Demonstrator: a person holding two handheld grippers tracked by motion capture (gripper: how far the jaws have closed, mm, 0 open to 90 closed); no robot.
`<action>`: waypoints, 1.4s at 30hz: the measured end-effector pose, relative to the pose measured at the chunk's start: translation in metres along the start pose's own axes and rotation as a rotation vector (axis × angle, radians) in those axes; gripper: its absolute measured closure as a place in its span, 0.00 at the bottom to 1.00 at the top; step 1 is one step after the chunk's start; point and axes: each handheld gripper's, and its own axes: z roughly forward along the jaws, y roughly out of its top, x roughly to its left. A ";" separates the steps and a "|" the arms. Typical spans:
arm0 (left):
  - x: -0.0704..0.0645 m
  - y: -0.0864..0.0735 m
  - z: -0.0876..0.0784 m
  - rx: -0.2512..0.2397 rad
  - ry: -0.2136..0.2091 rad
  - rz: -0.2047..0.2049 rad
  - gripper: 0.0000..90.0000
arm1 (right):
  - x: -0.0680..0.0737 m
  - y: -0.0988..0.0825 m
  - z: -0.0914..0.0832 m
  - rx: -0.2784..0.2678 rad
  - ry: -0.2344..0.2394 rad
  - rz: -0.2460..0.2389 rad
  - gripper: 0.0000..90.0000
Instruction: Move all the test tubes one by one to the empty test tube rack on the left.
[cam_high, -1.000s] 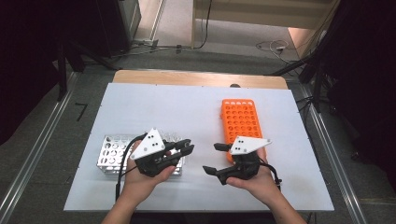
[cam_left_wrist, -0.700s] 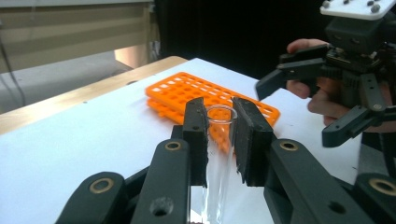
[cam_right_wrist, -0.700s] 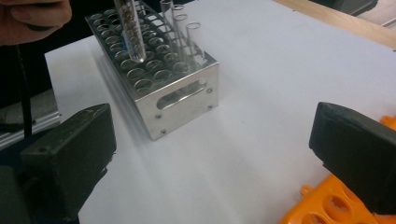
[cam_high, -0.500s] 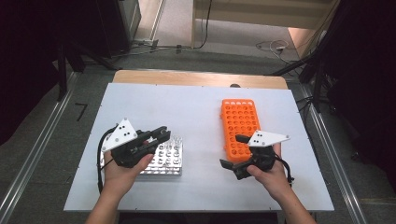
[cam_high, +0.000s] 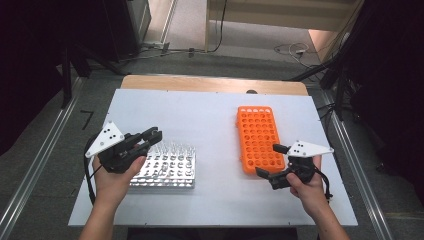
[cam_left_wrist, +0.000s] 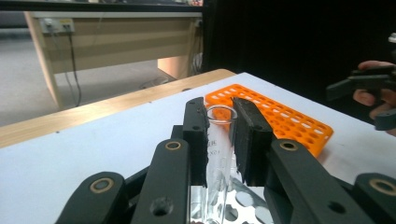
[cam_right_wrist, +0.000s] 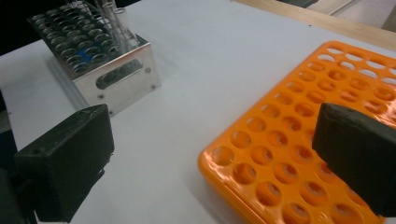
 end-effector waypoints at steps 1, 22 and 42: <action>0.002 0.000 -0.001 -0.001 0.010 -0.002 0.84 | -0.002 -0.002 -0.002 -0.002 -0.010 0.005 0.00; 0.028 -0.016 0.008 -0.006 0.109 -0.060 0.84 | -0.032 -0.021 -0.030 -0.040 -0.110 0.080 0.00; 0.029 -0.030 0.027 0.052 0.128 -0.082 0.84 | -0.033 -0.022 -0.031 -0.041 -0.115 0.082 0.00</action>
